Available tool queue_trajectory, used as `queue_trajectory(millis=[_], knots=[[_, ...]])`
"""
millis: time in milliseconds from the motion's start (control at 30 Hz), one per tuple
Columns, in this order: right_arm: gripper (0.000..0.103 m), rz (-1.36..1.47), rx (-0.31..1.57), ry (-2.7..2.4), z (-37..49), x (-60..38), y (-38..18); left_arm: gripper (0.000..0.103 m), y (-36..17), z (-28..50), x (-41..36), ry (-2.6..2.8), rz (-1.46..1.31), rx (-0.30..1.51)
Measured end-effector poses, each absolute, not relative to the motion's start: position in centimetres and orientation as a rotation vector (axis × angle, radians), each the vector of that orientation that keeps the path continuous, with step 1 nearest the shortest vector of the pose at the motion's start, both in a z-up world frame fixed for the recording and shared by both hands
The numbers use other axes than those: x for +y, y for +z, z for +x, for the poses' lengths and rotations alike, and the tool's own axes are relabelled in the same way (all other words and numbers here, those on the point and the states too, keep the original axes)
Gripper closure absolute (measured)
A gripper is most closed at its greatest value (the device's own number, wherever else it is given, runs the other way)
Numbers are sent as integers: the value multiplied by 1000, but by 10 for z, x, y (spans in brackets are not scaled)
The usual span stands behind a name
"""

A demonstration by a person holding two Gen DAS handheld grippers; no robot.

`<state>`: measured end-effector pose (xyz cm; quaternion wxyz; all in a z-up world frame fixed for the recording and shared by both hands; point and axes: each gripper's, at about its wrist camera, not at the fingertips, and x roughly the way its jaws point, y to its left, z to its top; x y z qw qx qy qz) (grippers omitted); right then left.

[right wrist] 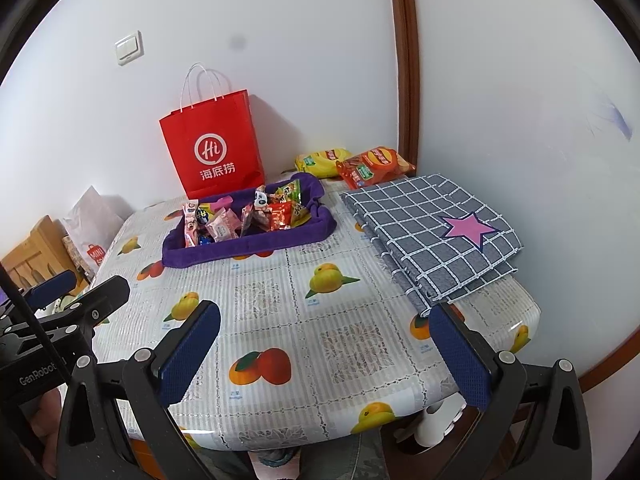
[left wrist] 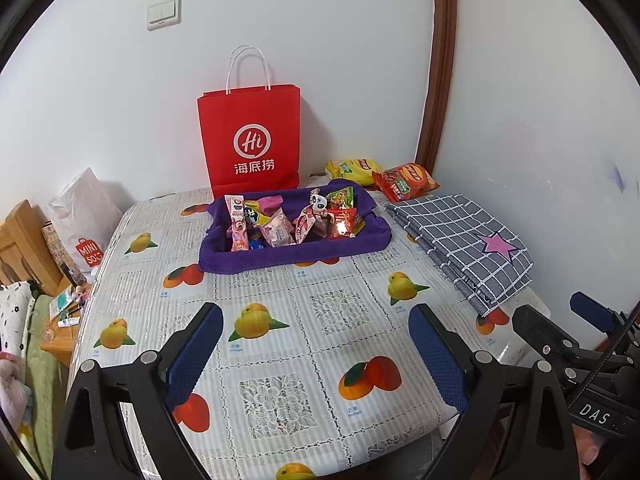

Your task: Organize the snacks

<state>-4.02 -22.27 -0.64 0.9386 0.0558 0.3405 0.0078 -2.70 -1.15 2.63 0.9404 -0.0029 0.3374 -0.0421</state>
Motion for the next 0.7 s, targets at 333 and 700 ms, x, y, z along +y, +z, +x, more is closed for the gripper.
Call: queue_trajectory(millis=[333, 700], knots=[[0, 118, 695, 18, -39, -223, -6, 9, 27, -27, -10, -85, -8, 689], [0, 117, 688, 22, -41, -223, -3, 9, 28, -26, -9, -83, -10, 689]])
